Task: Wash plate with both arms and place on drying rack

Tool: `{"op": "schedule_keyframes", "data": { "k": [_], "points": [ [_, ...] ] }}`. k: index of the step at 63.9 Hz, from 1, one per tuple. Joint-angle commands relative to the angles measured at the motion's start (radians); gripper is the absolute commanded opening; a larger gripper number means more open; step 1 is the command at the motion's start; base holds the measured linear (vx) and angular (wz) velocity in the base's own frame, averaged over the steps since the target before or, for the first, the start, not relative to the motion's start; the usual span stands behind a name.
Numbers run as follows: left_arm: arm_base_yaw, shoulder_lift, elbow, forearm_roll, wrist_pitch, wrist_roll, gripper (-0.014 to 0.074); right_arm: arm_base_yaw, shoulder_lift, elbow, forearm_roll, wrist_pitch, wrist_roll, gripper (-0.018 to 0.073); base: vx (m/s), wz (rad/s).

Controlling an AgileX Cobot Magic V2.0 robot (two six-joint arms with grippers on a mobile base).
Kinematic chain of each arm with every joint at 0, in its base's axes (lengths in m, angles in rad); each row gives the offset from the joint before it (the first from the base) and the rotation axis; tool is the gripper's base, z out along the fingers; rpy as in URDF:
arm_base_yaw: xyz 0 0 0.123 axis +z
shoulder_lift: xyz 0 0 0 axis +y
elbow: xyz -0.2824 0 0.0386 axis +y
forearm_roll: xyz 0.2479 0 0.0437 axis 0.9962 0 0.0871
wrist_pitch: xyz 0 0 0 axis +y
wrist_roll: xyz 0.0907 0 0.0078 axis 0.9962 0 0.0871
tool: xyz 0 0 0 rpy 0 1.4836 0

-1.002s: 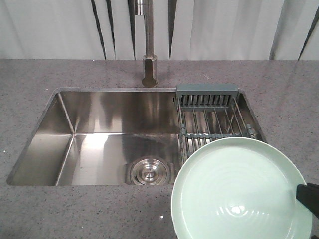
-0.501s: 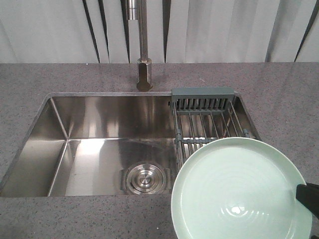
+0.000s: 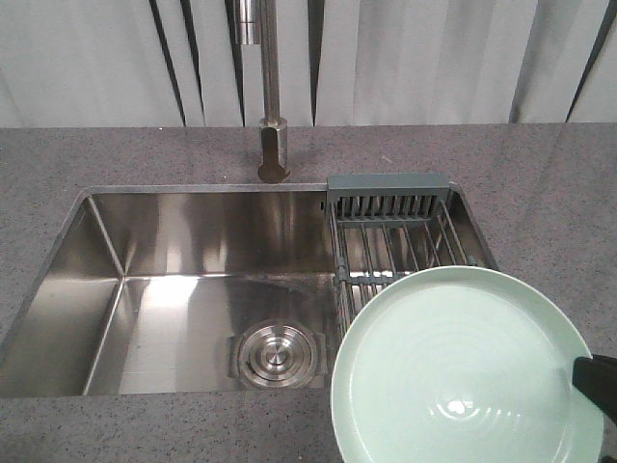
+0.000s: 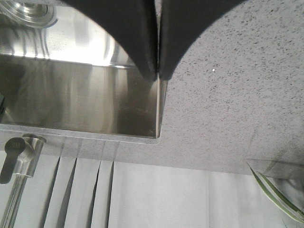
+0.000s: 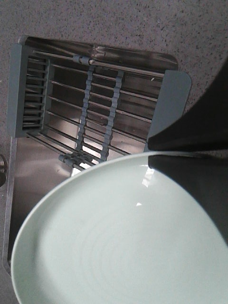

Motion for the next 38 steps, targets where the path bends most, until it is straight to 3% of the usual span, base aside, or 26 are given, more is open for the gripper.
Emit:
{"op": "schedule_keyframes", "data": {
  "k": [1, 38],
  "points": [
    [-0.004, -0.015, -0.027, -0.007, -0.069, -0.002, -0.0006, -0.007, 0.004, -0.027, 0.021, -0.063, -0.002, -0.0004, 0.03, -0.01],
    [-0.004, -0.015, -0.027, -0.007, -0.069, -0.002, -0.0006, -0.007, 0.004, -0.027, 0.021, -0.063, -0.002, -0.0004, 0.03, -0.01]
  ]
}}
